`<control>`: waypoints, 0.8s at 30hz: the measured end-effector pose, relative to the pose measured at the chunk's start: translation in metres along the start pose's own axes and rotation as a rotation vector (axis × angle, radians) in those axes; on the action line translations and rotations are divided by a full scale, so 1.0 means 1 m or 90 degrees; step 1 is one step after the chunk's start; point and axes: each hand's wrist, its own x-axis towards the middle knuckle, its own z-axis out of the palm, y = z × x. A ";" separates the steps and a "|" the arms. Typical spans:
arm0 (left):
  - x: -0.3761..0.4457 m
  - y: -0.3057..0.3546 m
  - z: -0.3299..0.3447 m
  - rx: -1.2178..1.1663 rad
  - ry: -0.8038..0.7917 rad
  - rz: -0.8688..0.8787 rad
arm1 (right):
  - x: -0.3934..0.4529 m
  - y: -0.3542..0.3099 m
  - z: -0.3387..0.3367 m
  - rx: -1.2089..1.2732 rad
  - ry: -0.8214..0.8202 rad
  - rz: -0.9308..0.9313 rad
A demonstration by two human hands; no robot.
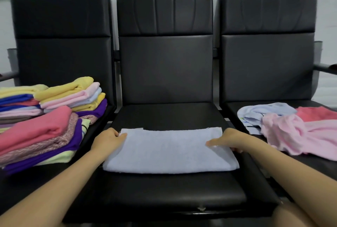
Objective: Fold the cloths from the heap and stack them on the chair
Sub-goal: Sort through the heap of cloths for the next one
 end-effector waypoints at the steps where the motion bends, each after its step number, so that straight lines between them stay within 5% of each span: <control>1: -0.004 0.001 0.000 0.002 -0.006 -0.002 | -0.002 0.001 0.002 0.010 -0.024 -0.001; 7: -0.032 0.007 -0.001 0.027 -0.064 0.003 | -0.016 0.005 0.005 0.308 -0.014 -0.031; 17: -0.044 0.015 -0.015 -0.144 -0.109 -0.012 | -0.028 -0.025 -0.002 0.573 0.119 -0.004; 24: -0.041 0.018 -0.025 -0.315 -0.043 -0.081 | -0.040 -0.106 0.037 0.524 -0.060 -0.119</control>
